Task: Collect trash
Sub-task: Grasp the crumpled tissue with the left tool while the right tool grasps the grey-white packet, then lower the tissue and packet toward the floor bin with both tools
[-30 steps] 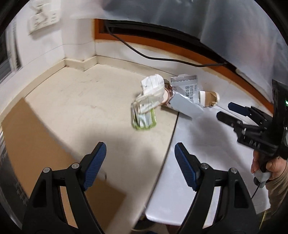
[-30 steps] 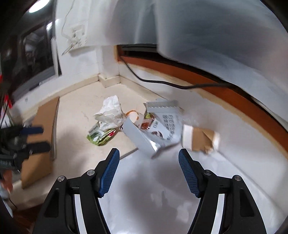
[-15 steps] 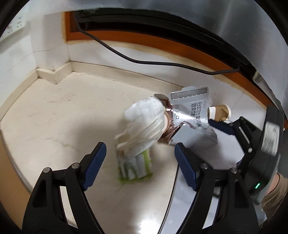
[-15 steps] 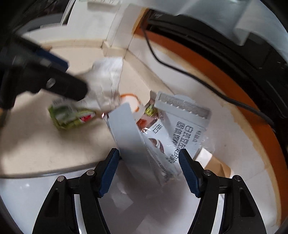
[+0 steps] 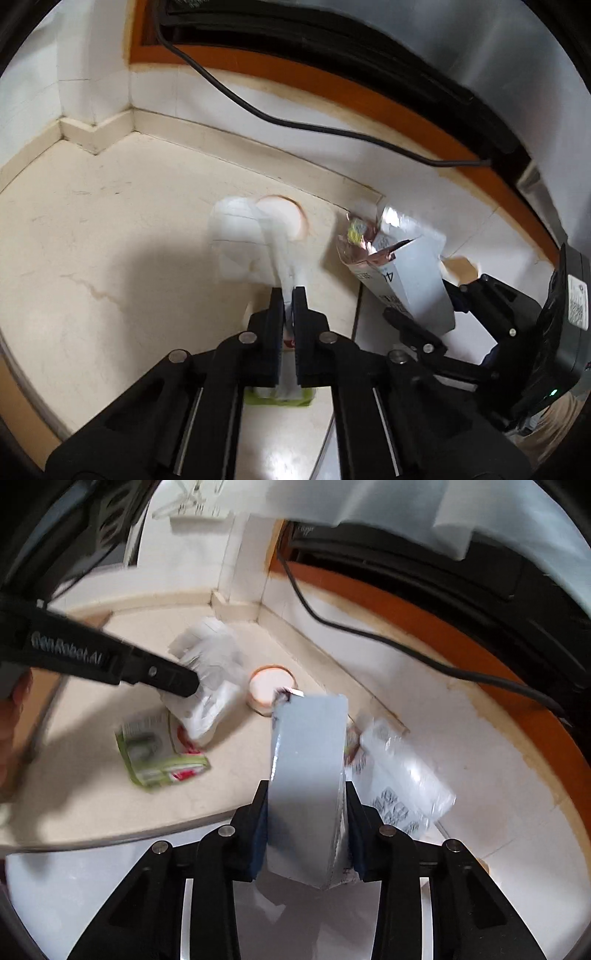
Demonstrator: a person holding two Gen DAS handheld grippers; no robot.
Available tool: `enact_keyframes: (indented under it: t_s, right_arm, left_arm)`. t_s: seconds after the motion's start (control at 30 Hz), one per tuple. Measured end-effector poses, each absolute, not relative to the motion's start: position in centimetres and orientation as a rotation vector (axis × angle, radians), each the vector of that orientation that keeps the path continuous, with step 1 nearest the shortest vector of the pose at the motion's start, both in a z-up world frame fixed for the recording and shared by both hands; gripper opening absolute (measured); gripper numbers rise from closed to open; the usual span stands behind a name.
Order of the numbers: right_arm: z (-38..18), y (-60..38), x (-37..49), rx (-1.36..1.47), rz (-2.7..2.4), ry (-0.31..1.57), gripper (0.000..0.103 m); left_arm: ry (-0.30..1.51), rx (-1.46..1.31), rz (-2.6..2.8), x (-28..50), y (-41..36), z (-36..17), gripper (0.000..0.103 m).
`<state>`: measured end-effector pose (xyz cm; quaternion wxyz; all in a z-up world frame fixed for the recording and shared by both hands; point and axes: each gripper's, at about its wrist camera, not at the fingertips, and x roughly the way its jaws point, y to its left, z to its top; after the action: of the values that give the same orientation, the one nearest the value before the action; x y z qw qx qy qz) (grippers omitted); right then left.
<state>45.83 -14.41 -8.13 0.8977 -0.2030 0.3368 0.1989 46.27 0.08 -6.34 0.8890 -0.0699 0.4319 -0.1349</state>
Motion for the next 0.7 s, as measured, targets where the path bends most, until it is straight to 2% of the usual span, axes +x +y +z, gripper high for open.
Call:
enact_keyframes:
  t_s: [0.43, 0.7]
  right_arm:
    - [2.5, -14.3, 38.0, -0.245, 0.489, 0.559, 0.036]
    - [7.8, -14.6, 28.8, -0.089, 0.614, 0.506, 0.036]
  left_arm:
    - [0.738, -0.149, -0.307, 35.6, 1.3, 1.6, 0.001]
    - [0.645, -0.097, -0.303, 22.9, 1.4, 6.8, 0.001]
